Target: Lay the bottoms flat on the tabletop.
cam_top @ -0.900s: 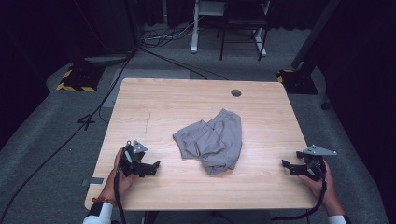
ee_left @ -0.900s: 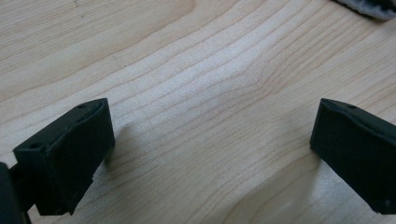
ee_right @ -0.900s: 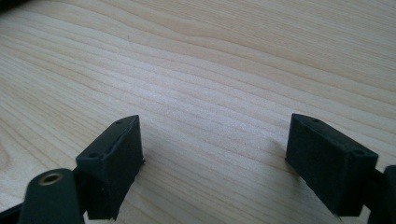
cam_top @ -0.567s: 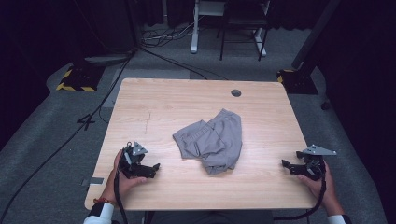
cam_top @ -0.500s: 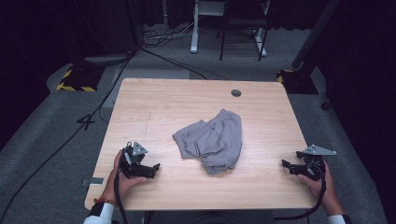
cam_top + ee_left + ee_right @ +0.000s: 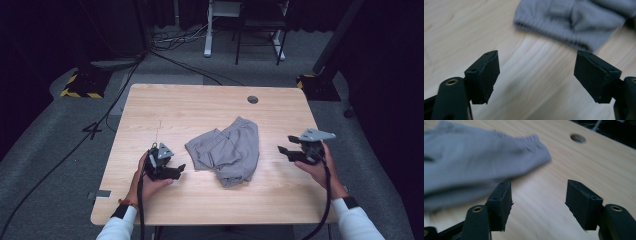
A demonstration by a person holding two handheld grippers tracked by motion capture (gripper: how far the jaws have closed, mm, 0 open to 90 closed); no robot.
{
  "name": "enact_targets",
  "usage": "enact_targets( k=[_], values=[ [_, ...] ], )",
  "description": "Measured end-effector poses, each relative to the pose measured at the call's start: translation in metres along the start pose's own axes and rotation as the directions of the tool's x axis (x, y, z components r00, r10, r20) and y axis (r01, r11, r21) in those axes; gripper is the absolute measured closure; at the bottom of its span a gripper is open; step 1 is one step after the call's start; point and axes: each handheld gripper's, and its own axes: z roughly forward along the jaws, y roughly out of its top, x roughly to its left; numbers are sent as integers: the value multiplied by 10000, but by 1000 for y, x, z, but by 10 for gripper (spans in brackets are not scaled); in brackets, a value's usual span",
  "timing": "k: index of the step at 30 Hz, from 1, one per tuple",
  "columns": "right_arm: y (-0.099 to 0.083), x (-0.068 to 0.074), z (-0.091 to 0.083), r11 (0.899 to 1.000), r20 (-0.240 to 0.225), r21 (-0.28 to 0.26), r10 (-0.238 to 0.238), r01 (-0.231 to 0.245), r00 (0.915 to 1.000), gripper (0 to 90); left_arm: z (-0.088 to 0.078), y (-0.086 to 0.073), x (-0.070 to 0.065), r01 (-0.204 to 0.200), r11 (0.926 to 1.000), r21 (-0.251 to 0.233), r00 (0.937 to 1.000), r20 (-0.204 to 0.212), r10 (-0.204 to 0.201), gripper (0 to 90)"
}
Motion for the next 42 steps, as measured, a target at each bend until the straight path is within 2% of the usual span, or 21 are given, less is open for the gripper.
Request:
enact_targets(
  k=[1, 2, 5, 8, 9, 11, 12, 14, 15, 16, 18, 20, 23, 24, 29, 33, 34, 37, 38, 40, 42],
  values=[
    [0, 0, 0, 10000, 0, 0, 0, 0, 10000, 375, 4, 9, -2, -75, 9999, -148, 9999, 66, 76, 211],
    [21, 7, 22, 9997, -283, -86, -213, 210, 9994, 375, 12, 20, -5, -44, 9999, -164, 9998, 205, 47, 209],
    [38, 15, 45, 9990, -337, 128, -422, 427, 9985, 375, 24, 30, -10, -95, 9999, -128, 9992, 389, 100, 208],
    [53, 23, 75, 9972, -594, 419, -591, 616, 9965, 377, 42, 39, -21, -666, 9976, 203, 9970, 416, 657, 209],
    [56, 25, 85, 9959, -648, 541, -692, 727, 9955, 392, 46, 41, -24, -861, 9958, 323, 9949, 552, 842, 304],
    [59, 25, 110, 9916, -992, 1111, -548, 658, 9936, 472, 51, 43, -29, -1047, 9938, 364, 9925, 677, 1021, 346],
    [59, 25, 110, 9916, -992, 1111, -548, 658, 9936, 472, 53, 43, -29, -1136, 9927, 409, 9911, 750, 1104, 346],
    [58, 25, 120, 9868, -864, 1475, -547, 670, 9948, 535, 53, 43, -30, -1275, 9908, 443, 9894, 760, 1240, 383],
    [57, 25, 126, 9801, -521, 1842, -653, 738, 9965, 553, 53, 42, -29, -1326, 9899, 494, 9887, 771, 1286, 393],
    [51, 23, 137, 9707, 293, 2311, -745, 657, 9968, 588, 51, 41, -29, -1421, 9883, 563, 9874, 779, 1375, 416],
    [45, 19, 143, 9646, 575, 2579, -723, 552, 9957, 620, 50, 40, -28, -1407, 9885, 549, 9873, 817, 1360, 415],
    [42, 12, 141, 9702, 557, 2419, -295, 152, 9980, 639, 49, 38, -28, -1353, 9899, 423, 9883, 763, 1318, 413],
    [40, 7, 140, 9706, 825, 2405, -164, -39, 9965, 654, 48, 35, -28, -1374, 9901, 278, 9881, 733, 1351, 414],
    [38, 3, 138, 9683, 1174, 2492, -153, -146, 9930, 674, 48, 34, -28, -1378, 9901, 275, 9880, 744, 1354, 414],
    [32, -6, 133, 9652, 1622, 2611, -281, -154, 9864, 761, 44, 31, -32, -1526, 9877, 341, 9861, 711, 1499, 412],
    [22, -21, 123, 9651, 2050, 2555, 42, -576, 9787, 760, 39, 28, -37, -1640, 9857, 393, 9841, 761, 1607, 412],
    [14, -31, 115, 9618, 2660, 2592, 169, -884, 9638, 760, 37, 26, -39, -1650, 9855, 390, 9836, 803, 1615, 412],
    [8, -41, 109, 9612, 2918, 2521, 350, -1122, 9559, 758, 33, 22, -43, -1681, 9847, 450, 9827, 860, 1638, 412],
    [1, -50, 103, 9581, 3222, 2441, 657, -1500, 9444, 756, 31, 20, -45, -1732, 9840, 429, 9819, 851, 1691, 412],
    [-2, -55, 99, 9570, 3331, 2442, 691, -1569, 9403, 755, 27, 16, -49, -1776, 9834, 363, 9808, 882, 1738, 412],
    [-6, -62, 94, 9527, 3591, 2476, 788, -1764, 9300, 747, 23, 11, -51, -1832, 9825, 324, 9798, 878, 1798, 413]
  ],
)
